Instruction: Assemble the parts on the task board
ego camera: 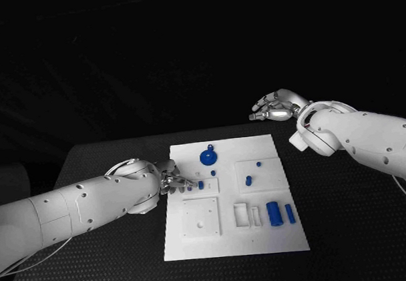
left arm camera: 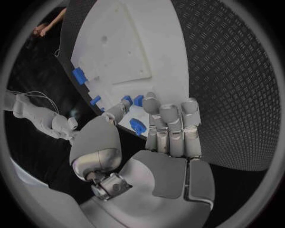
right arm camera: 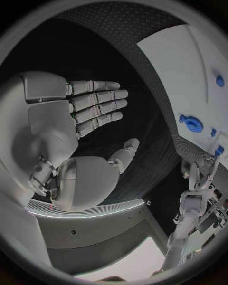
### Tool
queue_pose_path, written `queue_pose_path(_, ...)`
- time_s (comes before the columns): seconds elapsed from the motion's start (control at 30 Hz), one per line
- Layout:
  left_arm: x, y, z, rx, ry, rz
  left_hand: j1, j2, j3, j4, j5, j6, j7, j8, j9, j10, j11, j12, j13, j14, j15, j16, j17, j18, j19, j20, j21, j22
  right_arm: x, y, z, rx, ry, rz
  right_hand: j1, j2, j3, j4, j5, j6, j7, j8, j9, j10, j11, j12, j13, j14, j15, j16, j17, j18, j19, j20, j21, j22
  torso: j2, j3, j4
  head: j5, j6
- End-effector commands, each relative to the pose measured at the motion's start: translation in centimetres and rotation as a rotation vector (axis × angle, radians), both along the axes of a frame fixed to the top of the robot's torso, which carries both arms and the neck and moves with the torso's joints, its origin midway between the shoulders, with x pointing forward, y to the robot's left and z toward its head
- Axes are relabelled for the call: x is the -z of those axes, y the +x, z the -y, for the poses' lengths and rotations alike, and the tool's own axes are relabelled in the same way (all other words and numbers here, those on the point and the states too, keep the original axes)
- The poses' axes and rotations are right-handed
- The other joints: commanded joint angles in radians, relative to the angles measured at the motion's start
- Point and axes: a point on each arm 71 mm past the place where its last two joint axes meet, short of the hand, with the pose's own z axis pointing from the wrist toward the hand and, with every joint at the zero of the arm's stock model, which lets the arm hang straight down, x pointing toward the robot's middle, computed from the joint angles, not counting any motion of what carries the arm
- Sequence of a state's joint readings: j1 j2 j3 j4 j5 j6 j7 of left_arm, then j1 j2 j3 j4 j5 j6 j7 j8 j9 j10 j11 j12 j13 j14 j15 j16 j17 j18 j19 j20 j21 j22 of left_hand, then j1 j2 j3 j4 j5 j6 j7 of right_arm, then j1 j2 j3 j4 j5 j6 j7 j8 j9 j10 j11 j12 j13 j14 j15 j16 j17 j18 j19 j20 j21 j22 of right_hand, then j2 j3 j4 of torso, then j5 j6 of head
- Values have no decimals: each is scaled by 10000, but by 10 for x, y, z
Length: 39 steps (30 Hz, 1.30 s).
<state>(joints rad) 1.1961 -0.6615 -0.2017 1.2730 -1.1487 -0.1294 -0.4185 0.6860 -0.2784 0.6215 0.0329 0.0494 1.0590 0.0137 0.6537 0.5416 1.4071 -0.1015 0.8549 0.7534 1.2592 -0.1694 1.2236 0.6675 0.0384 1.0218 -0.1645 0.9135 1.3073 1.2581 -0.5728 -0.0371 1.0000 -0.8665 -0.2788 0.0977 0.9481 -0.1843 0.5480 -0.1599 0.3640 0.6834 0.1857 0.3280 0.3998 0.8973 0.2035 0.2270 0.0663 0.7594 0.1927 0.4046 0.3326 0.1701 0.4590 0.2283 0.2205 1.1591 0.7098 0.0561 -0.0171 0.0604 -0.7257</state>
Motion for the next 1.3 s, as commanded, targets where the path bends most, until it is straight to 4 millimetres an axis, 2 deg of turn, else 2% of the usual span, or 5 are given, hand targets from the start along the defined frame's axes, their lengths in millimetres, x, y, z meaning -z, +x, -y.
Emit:
queue_pose_path(0.03, -2, 0, -1, -273, -642, -374, 105, -19, -88, -7, -3, -59, -50, 20, 8, -106, 19, -61, -6, -67, -5, -60, -20, 172, -102, -860, -62, 147, 1, 0, 0, -100, -23, -41, 96, -27, 3, 40, 63, -40, 555, 36, -17, 45, 4, -59, 10, 39, 45, -51, -13, -183, 1, -29, -54, 16, -3, 1, -1, -12, 7)
queue_pose_path(0.43, -23, 9, -7, -1018, -2107, -618, 513, 230, -356, 29, 3, -639, 163, -206, -114, -519, 218, -320, -88, -457, 86, -335, -147, 90, -459, -778, -287, 118, 1, 0, 0, -99, -26, -50, 94, -26, 1, 40, 66, -41, 556, 36, -18, 52, 4, -70, 11, 40, 46, -53, -15, -183, 2, -29, -60, 21, -4, 1, 5, 4, 36)
queue_pose_path(0.73, -27, 8, -7, -699, -1980, -825, 2101, 1729, -706, -1562, 1120, -1029, 366, -691, -421, -719, 398, -442, -159, -635, 174, -481, -236, -13, -664, -719, -398, 166, 1, 0, 0, -94, -28, -53, 97, -21, 1, 39, 68, -40, 555, 37, -19, 58, 3, -79, 11, 42, 46, -54, -17, -184, 3, -30, -64, 25, -5, 7, 4, 16, 47)
queue_pose_path(0.93, -29, 3, -7, -147, -1404, -241, 2320, 1676, -856, -1980, 1018, -1149, 467, -1093, -635, -814, 508, -501, -210, -714, 236, -564, -289, -76, -690, -686, -492, 132, 1, -1, 2, -72, -35, -50, 103, -15, 2, 36, 69, -40, 555, 38, -19, 65, 2, -88, 12, 44, 46, -55, -18, -183, 4, -31, -68, 30, -1, 5, 11, 22, 62)
queue_pose_path(1.3, -16, -7, -9, -101, -1365, -392, 1518, 1090, -885, -970, 395, -999, 481, -1470, -785, -848, 525, -631, -329, -727, 254, -717, -384, -90, -668, -696, -715, 63, 1, -1, 2, -63, -41, -32, 108, -11, 1, 32, 71, -39, 555, 39, -20, 72, 2, -99, 12, 45, 46, -57, -20, -183, 6, -32, -74, 36, -7, -2, 19, 51, 83)
